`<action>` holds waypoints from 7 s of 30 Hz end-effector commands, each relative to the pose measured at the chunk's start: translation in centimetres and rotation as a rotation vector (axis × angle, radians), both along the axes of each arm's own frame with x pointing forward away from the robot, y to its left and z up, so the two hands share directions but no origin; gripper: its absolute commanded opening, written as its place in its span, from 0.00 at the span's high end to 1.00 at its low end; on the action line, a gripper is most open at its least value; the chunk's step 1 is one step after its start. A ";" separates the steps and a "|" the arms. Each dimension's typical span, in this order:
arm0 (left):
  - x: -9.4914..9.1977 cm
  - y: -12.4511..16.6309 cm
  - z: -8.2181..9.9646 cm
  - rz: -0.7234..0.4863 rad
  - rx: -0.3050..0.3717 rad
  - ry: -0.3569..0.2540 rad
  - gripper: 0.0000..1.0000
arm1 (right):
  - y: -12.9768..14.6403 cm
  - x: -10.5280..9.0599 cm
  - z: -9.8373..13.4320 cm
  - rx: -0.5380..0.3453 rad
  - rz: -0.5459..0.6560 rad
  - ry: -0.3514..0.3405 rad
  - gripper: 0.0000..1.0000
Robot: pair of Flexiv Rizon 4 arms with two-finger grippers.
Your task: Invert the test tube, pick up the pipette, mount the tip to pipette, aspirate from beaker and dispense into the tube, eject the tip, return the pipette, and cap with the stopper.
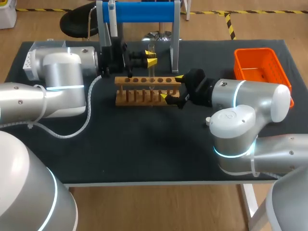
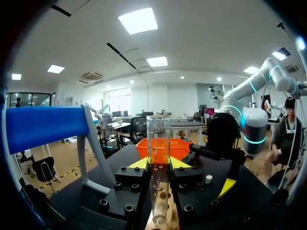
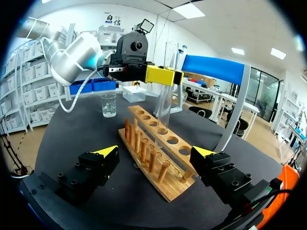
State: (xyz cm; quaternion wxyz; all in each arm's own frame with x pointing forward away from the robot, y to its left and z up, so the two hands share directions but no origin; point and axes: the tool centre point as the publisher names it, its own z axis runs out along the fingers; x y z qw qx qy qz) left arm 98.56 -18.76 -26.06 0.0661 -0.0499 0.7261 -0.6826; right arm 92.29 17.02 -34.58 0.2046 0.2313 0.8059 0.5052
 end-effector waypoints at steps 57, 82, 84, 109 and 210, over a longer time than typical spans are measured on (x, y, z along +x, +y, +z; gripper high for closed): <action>0.9 0.2 -2.4 -0.030 -0.006 0.038 1.00 | -0.1 0.0 0.0 0.002 0.002 0.000 0.00; 0.8 0.2 -2.6 -0.062 -0.006 0.005 1.00 | -0.1 0.0 0.0 0.002 0.002 0.000 0.00; 0.9 0.2 -2.7 -0.063 -0.006 0.009 1.00 | -0.1 0.0 0.0 0.002 0.002 0.000 0.00; 0.9 0.0 -3.2 -0.083 -0.004 0.012 1.00 | -0.1 0.0 0.0 0.002 0.002 0.000 0.00; 0.4 38.0 -2.5 1.212 0.392 0.421 0.00 | -0.1 0.0 0.0 0.002 0.002 0.000 0.00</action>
